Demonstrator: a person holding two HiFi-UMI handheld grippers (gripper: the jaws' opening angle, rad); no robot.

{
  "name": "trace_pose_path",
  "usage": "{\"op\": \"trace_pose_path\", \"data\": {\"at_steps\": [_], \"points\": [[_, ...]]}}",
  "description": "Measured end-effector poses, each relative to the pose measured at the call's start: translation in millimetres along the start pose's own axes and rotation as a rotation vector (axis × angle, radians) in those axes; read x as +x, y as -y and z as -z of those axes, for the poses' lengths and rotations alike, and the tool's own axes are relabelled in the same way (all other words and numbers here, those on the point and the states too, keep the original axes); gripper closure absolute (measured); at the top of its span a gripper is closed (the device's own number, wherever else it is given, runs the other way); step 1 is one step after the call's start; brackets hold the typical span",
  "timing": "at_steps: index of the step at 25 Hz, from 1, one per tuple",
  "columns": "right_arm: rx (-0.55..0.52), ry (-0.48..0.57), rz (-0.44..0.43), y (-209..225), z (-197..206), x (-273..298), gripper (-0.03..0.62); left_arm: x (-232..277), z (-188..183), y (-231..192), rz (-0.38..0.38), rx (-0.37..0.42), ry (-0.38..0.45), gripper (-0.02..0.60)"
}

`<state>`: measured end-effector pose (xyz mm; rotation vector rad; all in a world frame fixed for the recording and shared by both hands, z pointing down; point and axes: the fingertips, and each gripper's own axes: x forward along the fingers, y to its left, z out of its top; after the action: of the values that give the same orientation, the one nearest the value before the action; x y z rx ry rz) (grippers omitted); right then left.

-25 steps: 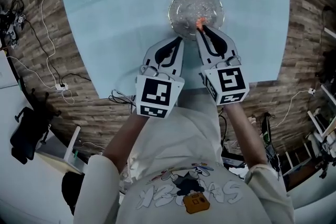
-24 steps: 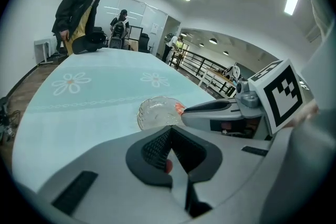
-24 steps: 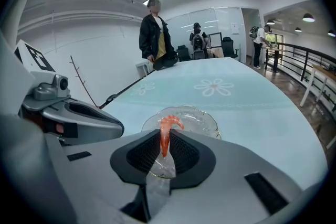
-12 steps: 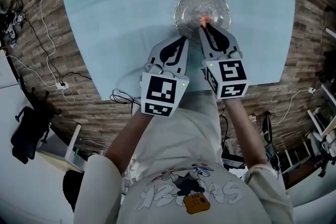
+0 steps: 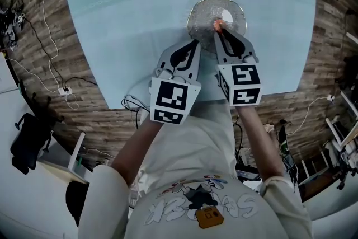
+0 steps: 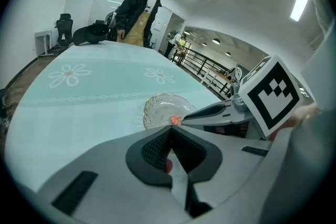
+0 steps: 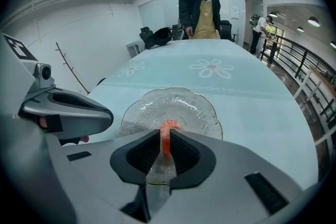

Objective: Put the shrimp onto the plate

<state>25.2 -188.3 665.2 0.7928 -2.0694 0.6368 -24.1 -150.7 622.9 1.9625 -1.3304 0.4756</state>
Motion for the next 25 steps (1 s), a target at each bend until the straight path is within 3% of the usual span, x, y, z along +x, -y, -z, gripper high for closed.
{"op": "trace_pose_path", "data": {"at_steps": [19, 25], "points": [[0.016, 0.088, -0.035, -13.1, -15.4, -45.1, 0.525, -30.9, -26.0, 23.4, -0.011, 0.046, 0.044, 0.574], [0.05, 0.113, -0.077, -0.3, -27.9, -60.3, 0.531, -24.4, -49.0, 34.4, -0.046, 0.015, 0.069, 0.574]]}}
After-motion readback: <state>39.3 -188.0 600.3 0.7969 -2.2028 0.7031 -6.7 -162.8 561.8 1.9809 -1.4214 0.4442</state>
